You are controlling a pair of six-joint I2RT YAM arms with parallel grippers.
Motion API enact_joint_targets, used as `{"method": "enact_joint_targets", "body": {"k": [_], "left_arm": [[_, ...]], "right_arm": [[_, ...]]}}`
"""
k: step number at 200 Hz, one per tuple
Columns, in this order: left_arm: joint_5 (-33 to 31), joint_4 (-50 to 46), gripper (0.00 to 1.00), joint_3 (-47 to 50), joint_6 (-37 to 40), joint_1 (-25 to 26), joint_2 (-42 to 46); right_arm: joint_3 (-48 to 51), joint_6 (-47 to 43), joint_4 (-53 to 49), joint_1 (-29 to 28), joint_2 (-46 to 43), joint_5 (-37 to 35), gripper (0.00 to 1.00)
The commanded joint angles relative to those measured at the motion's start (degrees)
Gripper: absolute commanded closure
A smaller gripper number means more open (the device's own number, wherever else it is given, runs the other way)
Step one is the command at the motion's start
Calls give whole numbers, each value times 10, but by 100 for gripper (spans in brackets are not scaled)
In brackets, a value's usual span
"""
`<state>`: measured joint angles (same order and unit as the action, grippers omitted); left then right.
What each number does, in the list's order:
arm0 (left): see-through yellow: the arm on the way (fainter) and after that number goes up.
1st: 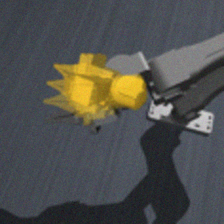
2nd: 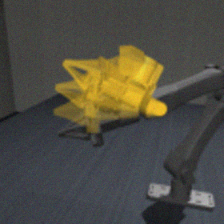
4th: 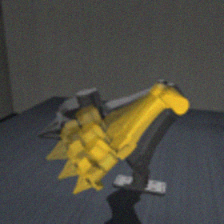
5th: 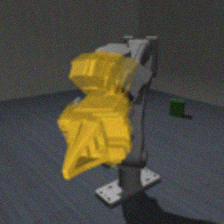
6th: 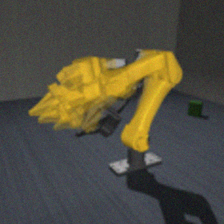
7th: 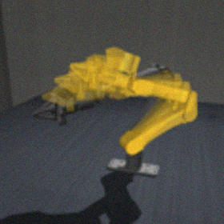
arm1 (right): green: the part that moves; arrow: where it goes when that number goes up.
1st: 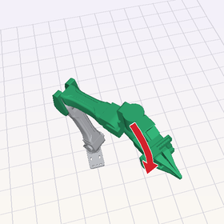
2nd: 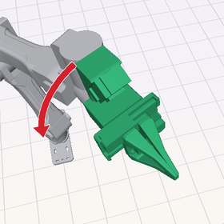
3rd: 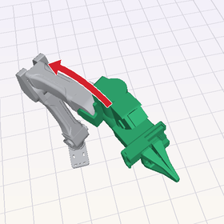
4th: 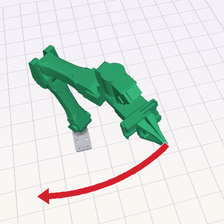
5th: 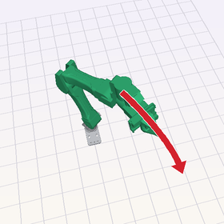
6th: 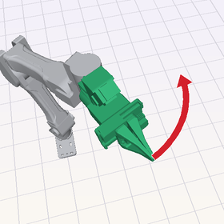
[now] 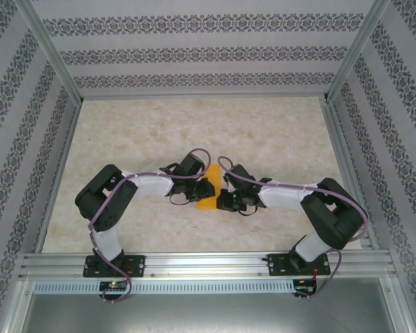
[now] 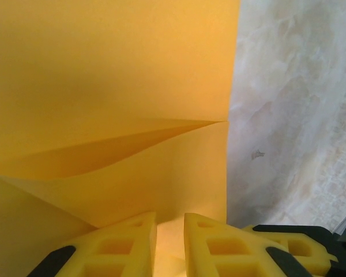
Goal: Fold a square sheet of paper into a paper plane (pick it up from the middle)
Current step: Fold the triangle a second time at the center of the table.
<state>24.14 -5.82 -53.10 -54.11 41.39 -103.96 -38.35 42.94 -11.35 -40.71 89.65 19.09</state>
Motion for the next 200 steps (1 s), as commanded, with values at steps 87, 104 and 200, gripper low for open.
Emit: {"method": "enact_joint_targets", "body": {"k": [87,104,200], "left_arm": [[-39,-42,83,0,-8,2,-12],[-39,-47,84,-1,-8,1,-14],[-34,-55,84,-8,-5,2,-21]], "right_arm": [[26,12,-8,6,17,1,90],[17,13,-6,7,3,11,90],[-38,12,15,6,31,20,90]]}}
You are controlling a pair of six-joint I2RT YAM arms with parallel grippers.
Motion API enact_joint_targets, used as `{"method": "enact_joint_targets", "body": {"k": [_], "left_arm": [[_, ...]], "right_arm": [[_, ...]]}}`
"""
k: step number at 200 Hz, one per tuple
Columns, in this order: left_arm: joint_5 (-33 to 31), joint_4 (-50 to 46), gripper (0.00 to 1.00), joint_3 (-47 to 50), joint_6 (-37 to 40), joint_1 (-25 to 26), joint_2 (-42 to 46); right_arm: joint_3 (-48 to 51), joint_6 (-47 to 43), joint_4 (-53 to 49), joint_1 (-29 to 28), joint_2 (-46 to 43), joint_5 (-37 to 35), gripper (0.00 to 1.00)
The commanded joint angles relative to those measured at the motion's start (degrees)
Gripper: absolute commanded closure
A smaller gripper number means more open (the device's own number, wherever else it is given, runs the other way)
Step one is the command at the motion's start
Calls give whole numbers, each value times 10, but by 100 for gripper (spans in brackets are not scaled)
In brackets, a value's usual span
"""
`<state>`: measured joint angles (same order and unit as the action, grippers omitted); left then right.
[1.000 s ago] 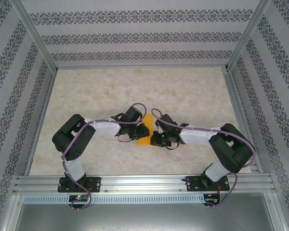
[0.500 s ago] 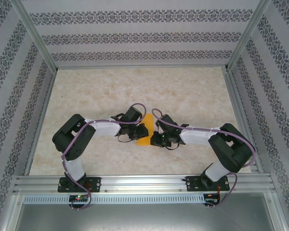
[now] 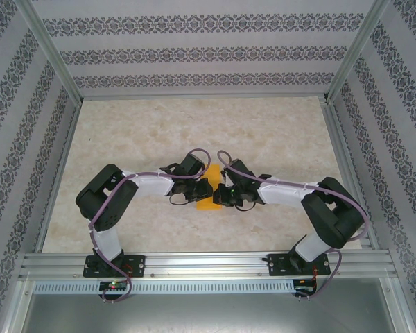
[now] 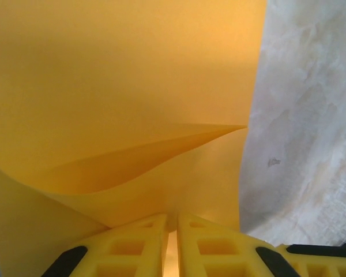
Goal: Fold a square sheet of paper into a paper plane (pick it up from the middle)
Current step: Fold the triangle a second time at the center of the table.
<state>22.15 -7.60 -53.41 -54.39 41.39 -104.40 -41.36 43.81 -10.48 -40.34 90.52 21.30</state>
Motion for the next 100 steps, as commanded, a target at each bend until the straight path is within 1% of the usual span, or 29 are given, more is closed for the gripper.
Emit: {"method": "enact_joint_targets", "body": {"k": [1,36,100], "left_arm": [[-15,-38,84,-5,-3,2,-17],[-16,-43,85,-6,-4,2,-16],[-23,-48,85,-10,-2,2,-19]], "right_arm": [[-8,3,6,2,24,-2,90],[5,1,-10,2,27,-16,91],[76,5,-26,12,-30,-16,91]]}}
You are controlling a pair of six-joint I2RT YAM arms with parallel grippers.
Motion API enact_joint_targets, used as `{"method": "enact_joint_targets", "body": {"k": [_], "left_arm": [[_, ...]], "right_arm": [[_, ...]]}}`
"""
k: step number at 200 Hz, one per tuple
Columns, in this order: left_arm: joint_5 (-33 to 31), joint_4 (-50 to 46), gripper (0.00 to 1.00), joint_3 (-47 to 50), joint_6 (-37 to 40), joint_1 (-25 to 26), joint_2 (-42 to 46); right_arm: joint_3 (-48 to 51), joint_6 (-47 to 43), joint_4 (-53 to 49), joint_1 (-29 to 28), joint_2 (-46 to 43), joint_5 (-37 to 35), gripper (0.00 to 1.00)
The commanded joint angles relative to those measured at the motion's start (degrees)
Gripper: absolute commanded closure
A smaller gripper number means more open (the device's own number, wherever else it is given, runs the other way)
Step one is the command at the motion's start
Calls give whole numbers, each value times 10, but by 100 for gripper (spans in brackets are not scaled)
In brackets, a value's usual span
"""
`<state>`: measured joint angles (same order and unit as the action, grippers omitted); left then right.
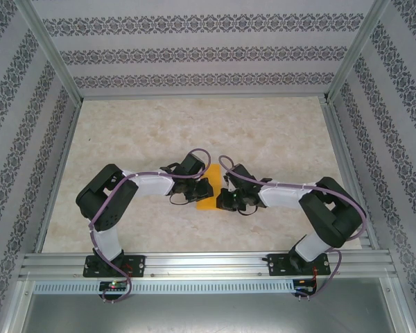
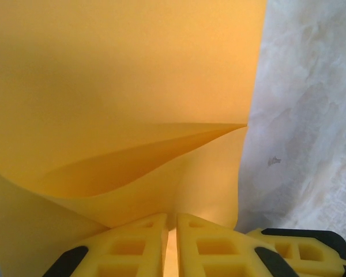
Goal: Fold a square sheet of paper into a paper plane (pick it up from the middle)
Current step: Fold the triangle a second time at the center of the table.
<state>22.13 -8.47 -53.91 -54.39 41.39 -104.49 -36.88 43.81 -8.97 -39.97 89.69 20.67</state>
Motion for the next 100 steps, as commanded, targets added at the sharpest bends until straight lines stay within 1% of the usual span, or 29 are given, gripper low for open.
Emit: {"method": "enact_joint_targets", "body": {"k": [1,34,48,100], "left_arm": [[-22,-39,85,-4,-2,2,-18],[-16,-36,85,-11,4,2,-18],[-13,-34,85,-11,4,2,-17],[-7,-27,86,-11,3,2,-20]], "right_arm": [[31,5,-41,8,-24,-10,91],[18,11,-15,12,-71,5,91],[7,13,-7,12,-77,4,91],[-20,17,24,12,-5,9,96]]}}
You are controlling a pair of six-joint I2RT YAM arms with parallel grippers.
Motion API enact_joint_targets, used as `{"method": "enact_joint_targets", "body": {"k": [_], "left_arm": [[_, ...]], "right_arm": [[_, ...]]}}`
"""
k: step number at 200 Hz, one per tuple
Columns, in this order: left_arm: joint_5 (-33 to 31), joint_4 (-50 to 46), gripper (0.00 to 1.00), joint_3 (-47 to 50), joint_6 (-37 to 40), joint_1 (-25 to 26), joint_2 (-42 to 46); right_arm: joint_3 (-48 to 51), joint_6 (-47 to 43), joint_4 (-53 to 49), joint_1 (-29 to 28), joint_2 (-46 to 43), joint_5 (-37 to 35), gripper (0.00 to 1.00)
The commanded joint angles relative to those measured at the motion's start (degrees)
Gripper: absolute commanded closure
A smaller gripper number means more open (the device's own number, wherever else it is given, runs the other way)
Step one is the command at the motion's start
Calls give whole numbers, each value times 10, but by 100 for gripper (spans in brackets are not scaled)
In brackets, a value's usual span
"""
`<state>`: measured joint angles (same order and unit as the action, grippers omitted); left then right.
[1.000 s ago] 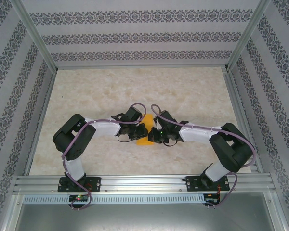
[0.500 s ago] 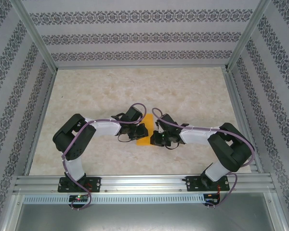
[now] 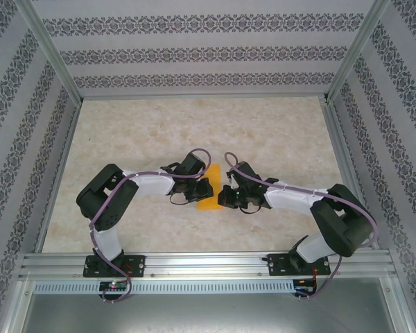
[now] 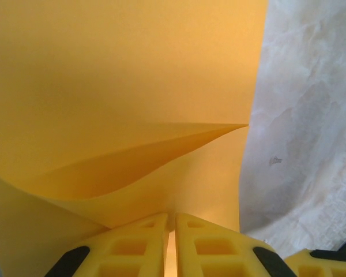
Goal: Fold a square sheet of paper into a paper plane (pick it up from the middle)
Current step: Fold the triangle a second time at the center of the table.
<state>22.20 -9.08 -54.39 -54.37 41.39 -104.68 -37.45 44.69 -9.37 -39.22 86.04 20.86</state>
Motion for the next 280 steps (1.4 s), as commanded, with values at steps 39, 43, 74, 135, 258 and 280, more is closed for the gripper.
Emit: {"method": "enact_joint_targets", "body": {"k": [39,43,74,135,258,280], "left_arm": [[1,-9,86,-5,9,2,-13],[5,-5,86,-5,10,2,-11],[45,53,86,6,14,5,13],[34,47,89,20,-2,25,7],[-3,39,90,32,58,-36,3],[26,73,90,47,61,-73,-1]], "right_arm": [[-9,11,24,4,58,-2,97],[-7,11,23,5,59,-3,97],[14,16,21,6,52,-8,98],[16,26,24,6,55,-8,100],[46,15,-20,9,65,-26,100],[52,13,-19,10,67,-26,100]]}}
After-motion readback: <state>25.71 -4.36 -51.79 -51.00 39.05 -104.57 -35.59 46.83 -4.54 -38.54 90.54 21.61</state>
